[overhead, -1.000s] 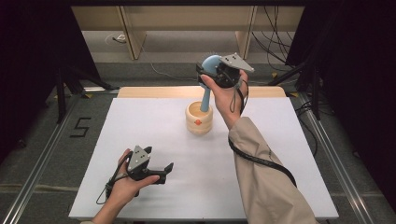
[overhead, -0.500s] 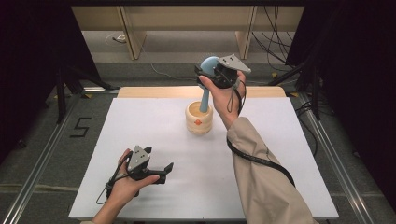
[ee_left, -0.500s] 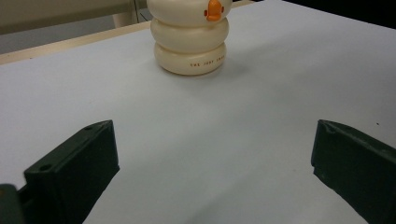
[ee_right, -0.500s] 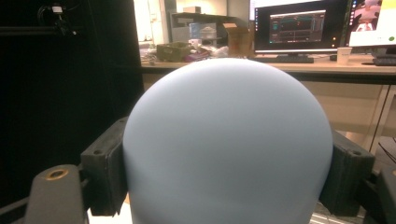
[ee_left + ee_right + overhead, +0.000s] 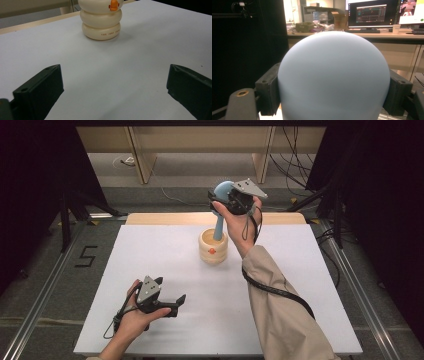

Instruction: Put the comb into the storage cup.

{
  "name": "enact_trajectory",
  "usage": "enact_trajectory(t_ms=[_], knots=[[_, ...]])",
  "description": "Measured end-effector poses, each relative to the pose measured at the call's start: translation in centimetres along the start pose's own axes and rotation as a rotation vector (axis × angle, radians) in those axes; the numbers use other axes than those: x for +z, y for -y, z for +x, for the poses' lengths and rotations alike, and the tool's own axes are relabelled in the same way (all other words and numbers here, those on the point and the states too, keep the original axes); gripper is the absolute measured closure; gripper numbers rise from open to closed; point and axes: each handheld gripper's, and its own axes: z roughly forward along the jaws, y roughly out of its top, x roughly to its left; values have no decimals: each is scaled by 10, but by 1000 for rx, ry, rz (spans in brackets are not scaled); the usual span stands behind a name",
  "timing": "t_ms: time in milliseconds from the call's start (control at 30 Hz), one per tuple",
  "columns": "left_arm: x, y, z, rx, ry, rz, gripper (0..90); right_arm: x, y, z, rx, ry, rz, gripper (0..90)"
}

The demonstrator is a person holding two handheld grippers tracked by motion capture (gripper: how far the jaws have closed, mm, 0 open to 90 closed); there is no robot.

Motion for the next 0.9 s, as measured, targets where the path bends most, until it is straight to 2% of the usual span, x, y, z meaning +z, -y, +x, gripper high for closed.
enact_trajectory(t_ms=[900], knots=[[0, 0, 0, -2, 1, 0, 2, 7, 10, 1, 2, 2, 16, 204]])
